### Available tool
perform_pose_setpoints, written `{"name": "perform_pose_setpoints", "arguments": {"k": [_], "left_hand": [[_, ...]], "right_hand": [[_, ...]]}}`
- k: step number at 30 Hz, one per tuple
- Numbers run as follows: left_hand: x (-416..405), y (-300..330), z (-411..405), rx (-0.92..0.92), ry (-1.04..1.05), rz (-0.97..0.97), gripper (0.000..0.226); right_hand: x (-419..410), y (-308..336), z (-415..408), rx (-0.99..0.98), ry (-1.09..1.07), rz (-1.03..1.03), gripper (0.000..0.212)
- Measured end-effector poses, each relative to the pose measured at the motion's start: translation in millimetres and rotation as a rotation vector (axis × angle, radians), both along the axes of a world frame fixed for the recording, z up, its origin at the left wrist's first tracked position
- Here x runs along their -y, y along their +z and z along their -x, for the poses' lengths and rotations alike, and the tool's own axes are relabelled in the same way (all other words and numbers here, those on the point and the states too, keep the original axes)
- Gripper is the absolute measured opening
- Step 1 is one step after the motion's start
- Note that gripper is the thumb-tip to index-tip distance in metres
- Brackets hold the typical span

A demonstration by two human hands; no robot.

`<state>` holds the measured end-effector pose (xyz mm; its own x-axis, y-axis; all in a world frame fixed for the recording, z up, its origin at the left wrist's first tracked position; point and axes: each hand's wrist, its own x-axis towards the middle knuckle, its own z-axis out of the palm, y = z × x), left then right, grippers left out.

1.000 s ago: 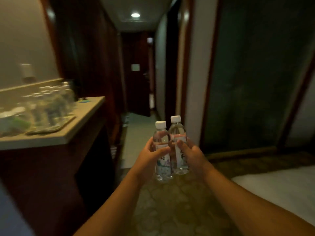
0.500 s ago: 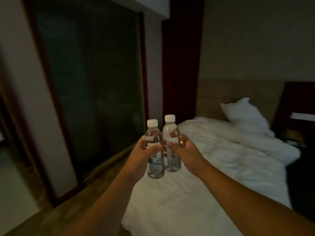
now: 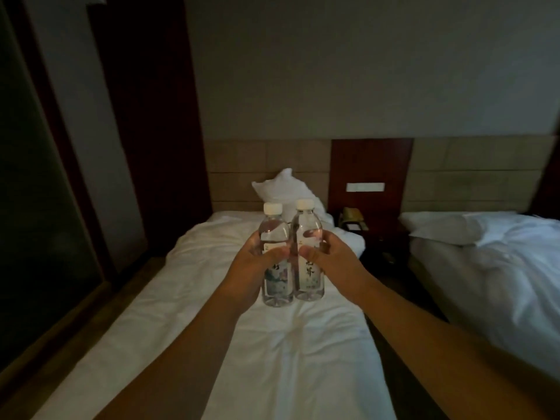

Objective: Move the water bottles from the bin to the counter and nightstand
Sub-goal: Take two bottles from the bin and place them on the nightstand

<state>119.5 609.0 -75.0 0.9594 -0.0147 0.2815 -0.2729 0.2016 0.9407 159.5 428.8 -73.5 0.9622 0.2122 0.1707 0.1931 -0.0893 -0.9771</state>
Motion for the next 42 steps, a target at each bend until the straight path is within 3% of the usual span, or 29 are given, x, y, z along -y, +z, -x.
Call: {"name": "perform_pose_setpoints", "arguments": {"k": [9, 14, 21, 24, 31, 34, 39, 42], "left_hand": [[133.7, -20.5, -155.1, -0.026, -0.221, -0.032, 0.055], [231.8, -33.9, -236.0, -0.059, -0.215, -0.053, 0.058], [363.1, -35.8, -335.2, -0.106, -0.093, -0.074, 0.056], [404.3, -32.3, -377.9, -0.127, -0.005, -0.069, 0.056], [438.9, -36.3, -484.6, -0.15, 0.022, -0.179, 0.042], [444.5, -43.8, -542.3, -0.179, 0.036, -0.177, 0.049], [462.9, -40.1, -674.7, -0.143, -0.006, -0.228, 0.052], [479.4, -30.3, -760.9, -0.121, -0.043, -0.25, 0.059]], "right_hand": [[141.6, -6.0, -102.5, -0.022, -0.14, 0.003, 0.038], [239.9, -20.0, -184.4, -0.034, -0.133, -0.017, 0.029], [368.3, -22.1, -296.3, -0.085, -0.077, -0.009, 0.038], [407.7, -23.1, -342.7, -0.104, -0.069, 0.025, 0.053], [445.4, -33.5, -472.0, -0.133, -0.031, 0.014, 0.055], [455.3, -41.4, -524.3, -0.125, -0.026, 0.025, 0.051], [480.2, -32.4, -632.6, -0.077, -0.08, 0.094, 0.082], [498.0, -26.0, -707.0, -0.073, -0.125, 0.049, 0.082]]}}
